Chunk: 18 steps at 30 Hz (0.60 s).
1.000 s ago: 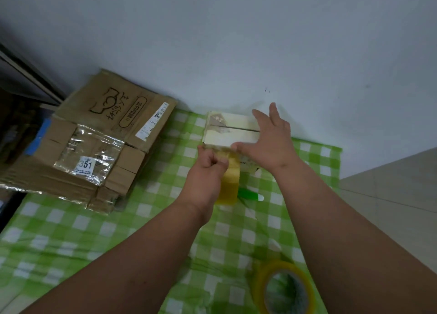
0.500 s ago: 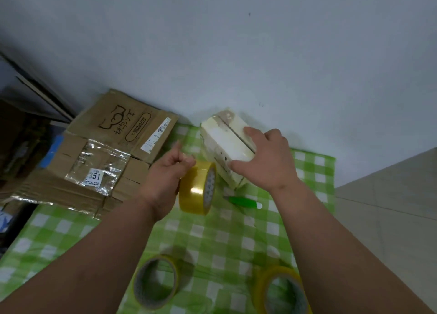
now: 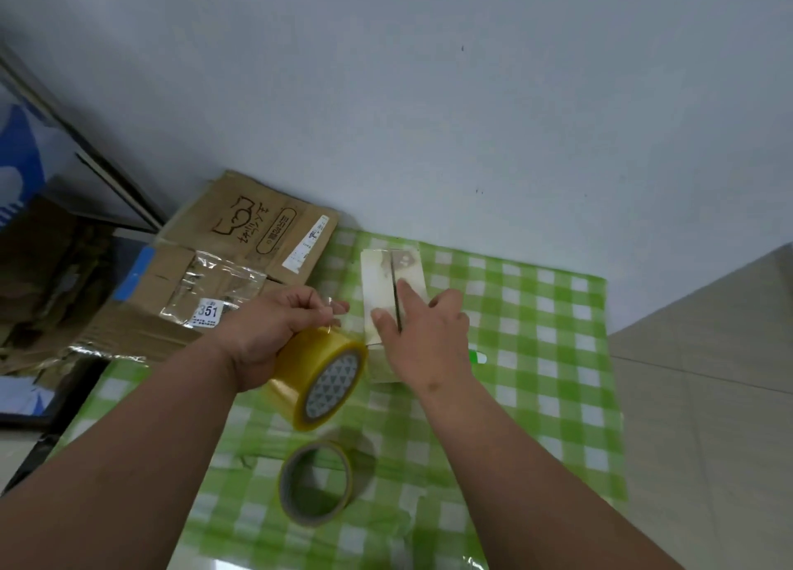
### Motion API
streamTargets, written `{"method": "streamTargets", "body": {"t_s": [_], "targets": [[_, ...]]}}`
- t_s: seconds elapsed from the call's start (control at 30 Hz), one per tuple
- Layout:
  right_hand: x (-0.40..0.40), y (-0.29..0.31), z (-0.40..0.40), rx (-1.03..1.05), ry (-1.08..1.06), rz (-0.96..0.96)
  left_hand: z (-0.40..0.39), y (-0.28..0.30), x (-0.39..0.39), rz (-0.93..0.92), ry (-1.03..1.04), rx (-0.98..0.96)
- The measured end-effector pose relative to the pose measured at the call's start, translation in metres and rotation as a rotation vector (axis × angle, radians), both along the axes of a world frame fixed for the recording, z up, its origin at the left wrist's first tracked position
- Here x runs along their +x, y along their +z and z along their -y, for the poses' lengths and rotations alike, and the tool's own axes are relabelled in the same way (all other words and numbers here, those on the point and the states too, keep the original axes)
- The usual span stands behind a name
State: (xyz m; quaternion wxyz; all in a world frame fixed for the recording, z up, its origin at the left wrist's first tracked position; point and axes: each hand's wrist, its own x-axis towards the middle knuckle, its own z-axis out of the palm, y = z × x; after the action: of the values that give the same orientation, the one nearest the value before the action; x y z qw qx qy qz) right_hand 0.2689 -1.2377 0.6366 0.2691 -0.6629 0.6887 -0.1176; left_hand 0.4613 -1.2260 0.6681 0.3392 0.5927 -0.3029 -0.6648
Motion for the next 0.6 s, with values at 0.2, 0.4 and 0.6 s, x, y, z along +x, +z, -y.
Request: {"method": "streamTargets", "body": {"t_s": [0.2, 0.4, 0.6], "targets": [[-0.010, 0.000, -0.008, 0.133, 0.080, 0.111, -0.005, 0.009, 0.013, 0.055, 0.010, -0.003], [-0.016, 0.014, -0.017, -0.120, -0.119, 0.277, -0.007, 0.023, -0.004, 0.043, 0.194, 0.015], [-0.006, 0.044, -0.061, -0.414, 0.154, 0.488, -0.013, 0.025, -0.032, -0.100, 0.411, 0.053]]}}
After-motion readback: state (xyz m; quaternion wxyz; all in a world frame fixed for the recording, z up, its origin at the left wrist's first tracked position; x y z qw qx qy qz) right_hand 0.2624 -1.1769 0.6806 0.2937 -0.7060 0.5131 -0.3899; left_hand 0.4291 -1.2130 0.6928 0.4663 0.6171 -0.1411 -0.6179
